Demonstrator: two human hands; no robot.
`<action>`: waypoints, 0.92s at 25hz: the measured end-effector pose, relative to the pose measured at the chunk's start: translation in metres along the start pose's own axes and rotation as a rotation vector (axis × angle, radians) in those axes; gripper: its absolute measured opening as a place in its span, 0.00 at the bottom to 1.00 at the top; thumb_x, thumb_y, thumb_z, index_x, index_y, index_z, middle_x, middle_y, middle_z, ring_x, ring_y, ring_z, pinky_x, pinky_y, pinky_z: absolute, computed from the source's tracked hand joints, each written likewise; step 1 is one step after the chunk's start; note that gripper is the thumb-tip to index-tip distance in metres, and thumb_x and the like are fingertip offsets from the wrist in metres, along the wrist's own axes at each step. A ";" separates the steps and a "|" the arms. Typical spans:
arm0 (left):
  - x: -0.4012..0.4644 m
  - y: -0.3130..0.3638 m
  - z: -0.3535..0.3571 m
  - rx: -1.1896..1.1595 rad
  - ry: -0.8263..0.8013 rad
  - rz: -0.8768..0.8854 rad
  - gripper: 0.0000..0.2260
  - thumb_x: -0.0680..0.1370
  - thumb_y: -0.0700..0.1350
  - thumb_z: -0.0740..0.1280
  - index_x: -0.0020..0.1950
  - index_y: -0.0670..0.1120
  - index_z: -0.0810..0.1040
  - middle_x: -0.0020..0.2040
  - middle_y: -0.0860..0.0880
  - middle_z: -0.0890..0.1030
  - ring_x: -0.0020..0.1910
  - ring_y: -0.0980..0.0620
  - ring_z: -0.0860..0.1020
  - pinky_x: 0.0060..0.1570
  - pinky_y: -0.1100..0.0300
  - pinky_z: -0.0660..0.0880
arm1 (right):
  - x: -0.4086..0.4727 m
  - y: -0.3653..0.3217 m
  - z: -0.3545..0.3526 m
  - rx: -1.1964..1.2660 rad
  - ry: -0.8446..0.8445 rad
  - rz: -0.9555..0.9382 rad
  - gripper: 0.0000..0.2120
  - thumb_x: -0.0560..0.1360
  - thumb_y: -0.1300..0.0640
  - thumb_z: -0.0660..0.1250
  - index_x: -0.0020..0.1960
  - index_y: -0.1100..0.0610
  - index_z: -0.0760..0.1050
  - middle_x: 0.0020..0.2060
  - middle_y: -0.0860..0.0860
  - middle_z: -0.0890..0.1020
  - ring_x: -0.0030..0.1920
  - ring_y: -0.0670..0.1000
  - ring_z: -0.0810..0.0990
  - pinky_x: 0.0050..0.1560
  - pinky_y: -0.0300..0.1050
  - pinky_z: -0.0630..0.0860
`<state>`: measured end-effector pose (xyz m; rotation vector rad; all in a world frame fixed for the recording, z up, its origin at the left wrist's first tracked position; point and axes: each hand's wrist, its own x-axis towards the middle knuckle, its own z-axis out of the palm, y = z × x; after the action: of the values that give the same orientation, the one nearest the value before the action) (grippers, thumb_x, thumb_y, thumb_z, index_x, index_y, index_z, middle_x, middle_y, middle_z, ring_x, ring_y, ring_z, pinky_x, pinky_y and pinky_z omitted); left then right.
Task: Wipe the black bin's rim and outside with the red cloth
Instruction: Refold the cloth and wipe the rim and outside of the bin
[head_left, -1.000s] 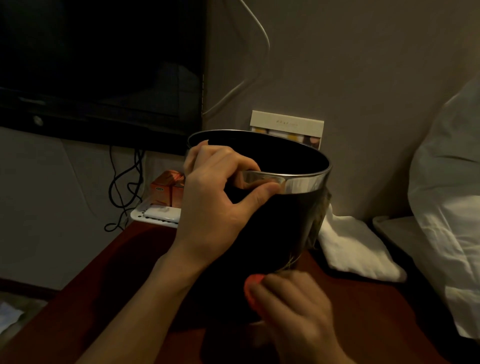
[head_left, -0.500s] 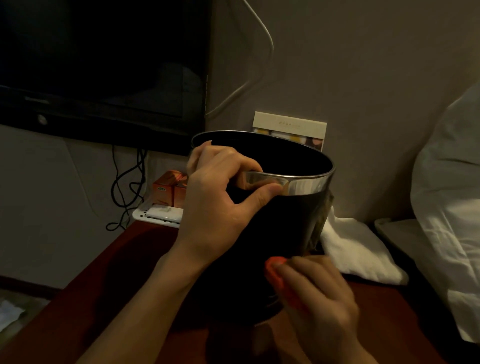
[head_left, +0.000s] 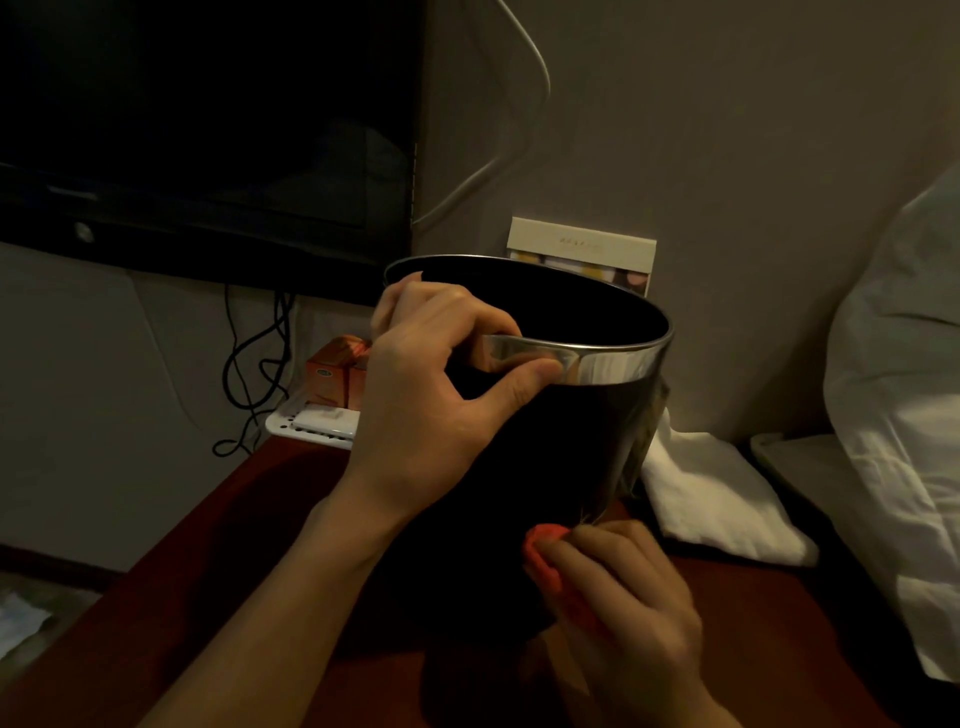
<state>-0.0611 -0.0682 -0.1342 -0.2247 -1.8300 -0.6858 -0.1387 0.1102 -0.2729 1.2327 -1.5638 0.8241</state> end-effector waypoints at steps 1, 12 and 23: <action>0.000 -0.001 -0.001 -0.005 0.000 -0.002 0.10 0.71 0.53 0.71 0.44 0.50 0.76 0.42 0.61 0.74 0.50 0.66 0.69 0.57 0.45 0.68 | -0.006 -0.004 0.006 -0.004 -0.044 -0.038 0.06 0.76 0.57 0.76 0.47 0.60 0.88 0.45 0.53 0.85 0.40 0.53 0.79 0.41 0.44 0.77; -0.008 0.019 0.016 0.145 -0.032 0.046 0.15 0.71 0.56 0.72 0.51 0.49 0.77 0.47 0.56 0.75 0.55 0.59 0.70 0.66 0.47 0.60 | -0.025 -0.017 0.014 0.036 -0.317 -0.103 0.05 0.81 0.53 0.71 0.51 0.53 0.85 0.48 0.48 0.83 0.41 0.50 0.78 0.38 0.43 0.73; -0.001 -0.001 0.003 0.015 0.004 -0.009 0.11 0.70 0.53 0.73 0.47 0.49 0.77 0.45 0.64 0.72 0.52 0.68 0.67 0.57 0.54 0.69 | -0.011 -0.011 0.001 -0.021 -0.165 -0.005 0.06 0.79 0.59 0.74 0.50 0.62 0.87 0.47 0.55 0.85 0.41 0.54 0.78 0.39 0.49 0.76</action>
<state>-0.0637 -0.0673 -0.1363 -0.2055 -1.8328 -0.6783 -0.1282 0.1101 -0.2844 1.3168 -1.6954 0.7160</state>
